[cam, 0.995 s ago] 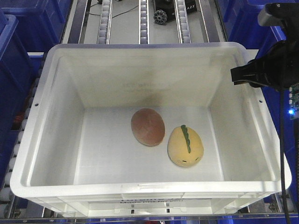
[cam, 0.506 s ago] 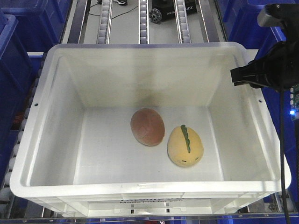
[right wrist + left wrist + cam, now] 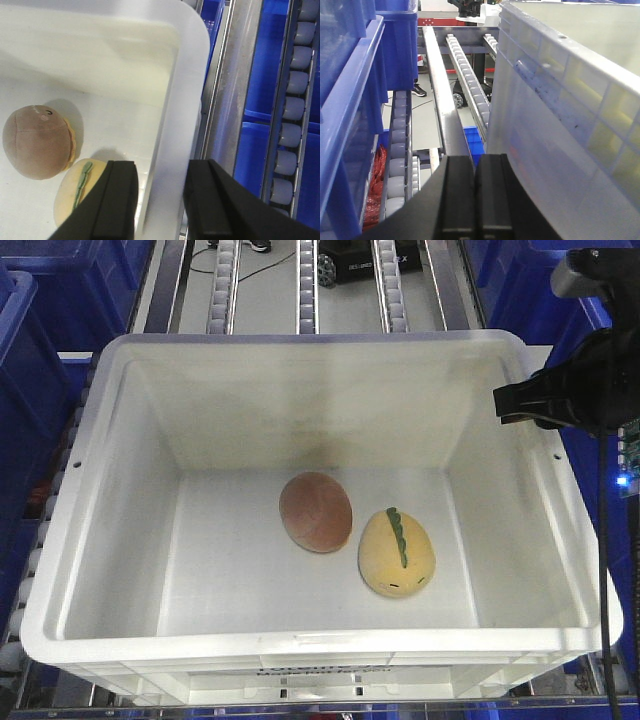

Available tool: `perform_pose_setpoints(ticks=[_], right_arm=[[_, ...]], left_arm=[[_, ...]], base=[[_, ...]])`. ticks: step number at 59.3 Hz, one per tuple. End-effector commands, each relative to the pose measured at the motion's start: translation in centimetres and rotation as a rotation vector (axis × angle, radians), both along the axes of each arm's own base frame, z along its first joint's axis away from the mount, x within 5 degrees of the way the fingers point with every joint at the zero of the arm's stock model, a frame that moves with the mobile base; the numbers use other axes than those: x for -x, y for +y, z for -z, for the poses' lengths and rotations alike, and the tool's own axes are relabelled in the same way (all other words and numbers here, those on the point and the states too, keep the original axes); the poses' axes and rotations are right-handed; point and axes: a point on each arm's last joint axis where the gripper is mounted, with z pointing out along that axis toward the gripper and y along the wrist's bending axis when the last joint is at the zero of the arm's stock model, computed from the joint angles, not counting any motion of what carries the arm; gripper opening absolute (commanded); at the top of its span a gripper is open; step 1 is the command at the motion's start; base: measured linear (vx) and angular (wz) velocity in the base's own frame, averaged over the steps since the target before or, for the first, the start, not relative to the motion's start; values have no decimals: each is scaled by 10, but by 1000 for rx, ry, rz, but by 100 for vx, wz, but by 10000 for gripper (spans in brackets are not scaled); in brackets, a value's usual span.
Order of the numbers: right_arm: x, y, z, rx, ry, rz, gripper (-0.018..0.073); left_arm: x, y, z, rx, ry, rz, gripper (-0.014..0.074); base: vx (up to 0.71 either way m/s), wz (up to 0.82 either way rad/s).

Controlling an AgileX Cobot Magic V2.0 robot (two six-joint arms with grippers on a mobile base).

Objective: Place moving items into box and shelve
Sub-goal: 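Open the left gripper and pull it off the tote rim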

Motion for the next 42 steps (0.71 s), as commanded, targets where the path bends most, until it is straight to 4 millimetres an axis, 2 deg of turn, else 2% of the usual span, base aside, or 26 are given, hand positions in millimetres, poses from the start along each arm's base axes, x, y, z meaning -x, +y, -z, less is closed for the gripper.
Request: perform_pose_setpoints(ticks=[1,36,42], right_arm=[[0,0,-21,-32,-107,7,308],[-2,-2,-22,-38,-132,34,309],[-1,-2,-25,-70,-134,71,347]], left_arm=[[-1,1,-1,6,-83,-12,-6],[-1,1,-1,5,-83,-12,-6],[-1,1,-1,5,-83,-12,-6]], base=[[0,0],[0,0],[0,0]])
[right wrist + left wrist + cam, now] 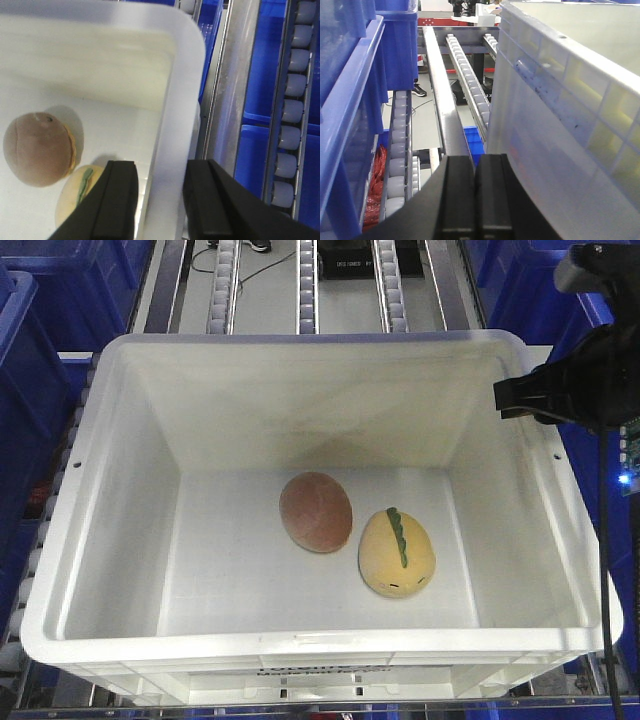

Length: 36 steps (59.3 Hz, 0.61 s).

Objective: Place moving items into box and shelve
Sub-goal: 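Open the left gripper and pull it off the tote rim, then open the right gripper and pull it off the tote rim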

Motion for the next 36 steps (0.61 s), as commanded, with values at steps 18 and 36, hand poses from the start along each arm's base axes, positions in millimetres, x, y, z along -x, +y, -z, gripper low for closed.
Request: perform_pose_setpoints(ticks=[18,36], right_arm=[[1,-3,-22,-39,-110,53,577],[1,-4,-22,-30,-112,53,564]], left_arm=[[-1,1,-1,6,-83,-12,-6],[-1,1,-1,6,-83,-12,-6]], base=[[0,0],[0,0]])
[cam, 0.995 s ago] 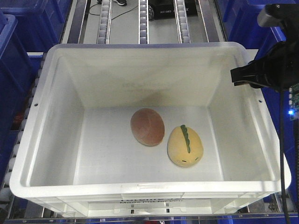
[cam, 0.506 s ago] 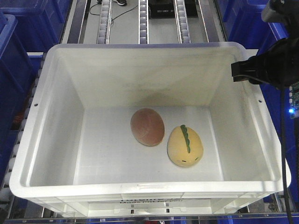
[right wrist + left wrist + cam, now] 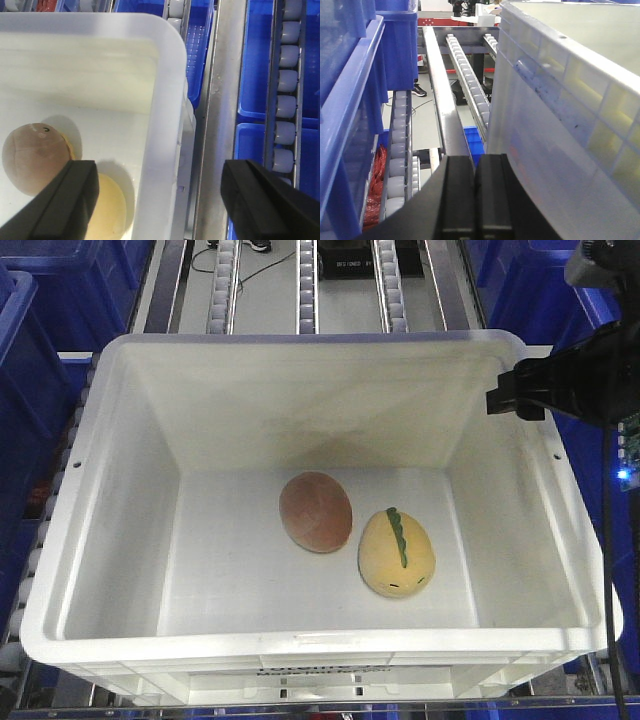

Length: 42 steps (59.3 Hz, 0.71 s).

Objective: Place moving items into box and shelve
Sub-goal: 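Open the right gripper and pull it off the tote rim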

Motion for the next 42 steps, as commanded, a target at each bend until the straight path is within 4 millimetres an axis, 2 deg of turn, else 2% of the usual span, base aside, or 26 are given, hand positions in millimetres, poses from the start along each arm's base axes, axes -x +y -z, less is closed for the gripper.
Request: perform_pose_setpoints(ticks=[1,17,33,37,42], right_arm=[[0,-1,-21,-19,-114,7,564],[3,-2,-21,-15,-101,4,564],[50,-13,-52,6,-171,-7,564],[61,-16,-49,17,-145,-11,564],[74,-19,-33,11,-136,-5,564]], left_arm=[[-1,1,-1,6,-83,-12,-6],[-1,1,-1,6,-83,-12,-6],[-1,1,-1,6,-83,-12,-6],[-1,1,-1,6,-83,-12,-6],[-1,1,-1,6,-83,-12,-6]], base=[[0,0],[0,0],[0,0],[0,0],[0,0]])
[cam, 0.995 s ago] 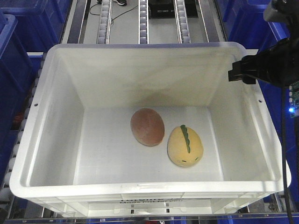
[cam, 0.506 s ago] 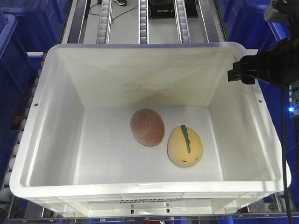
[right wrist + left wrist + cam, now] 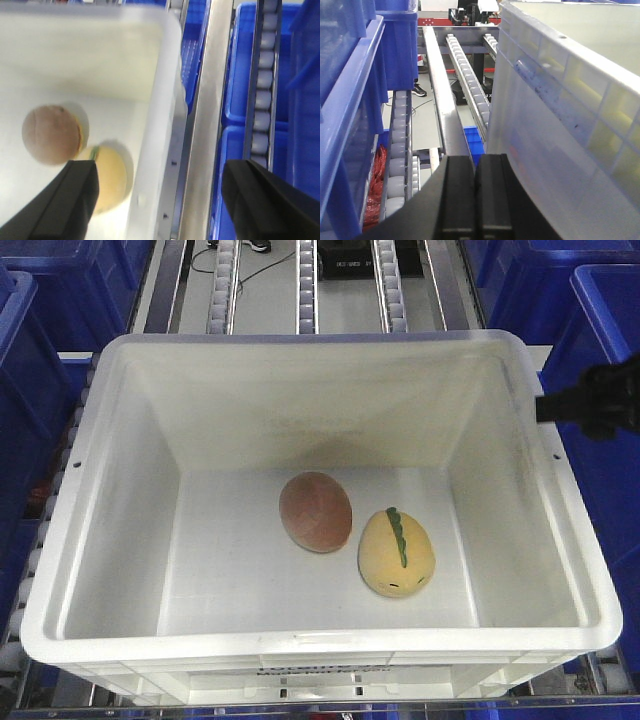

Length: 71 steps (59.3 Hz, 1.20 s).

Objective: Place moving items into box and shelve

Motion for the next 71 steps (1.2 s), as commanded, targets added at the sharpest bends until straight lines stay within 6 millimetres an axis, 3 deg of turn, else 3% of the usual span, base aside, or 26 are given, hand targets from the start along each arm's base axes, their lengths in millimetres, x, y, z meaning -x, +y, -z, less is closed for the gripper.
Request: perform_pose_setpoints(ticks=[1,7,12,26,36,41,51,71], right_arm=[[13,-5,2,-21,-72,17,564],[33,-13,24,-73,-96,63,564],[57,-22,31,-80,-160,101,564],[124,-47,51,58,-395,246,552],[152,-48,58,79,-598,287,418],[157,-48,68,91,-675,276,302],[158,-46,93,60,-783,273,-17],[135,-51,145,144,-871,277,-12]], left_arm=[[-1,1,-1,6,-83,-12,-6],[-1,1,-1,6,-83,-12,-6],[-1,1,-1,6,-83,-12,-6],[-1,1,-1,6,-83,-12,-6],[-1,1,-1,6,-83,-12,-6],[-1,1,-1,5,-83,-12,-6],[-1,1,-1,5,-83,-12,-6],[-1,1,-1,5,-83,-12,-6]], base=[[0,0],[0,0],[0,0],[0,0],[0,0],[0,0],[0,0],[0,0]])
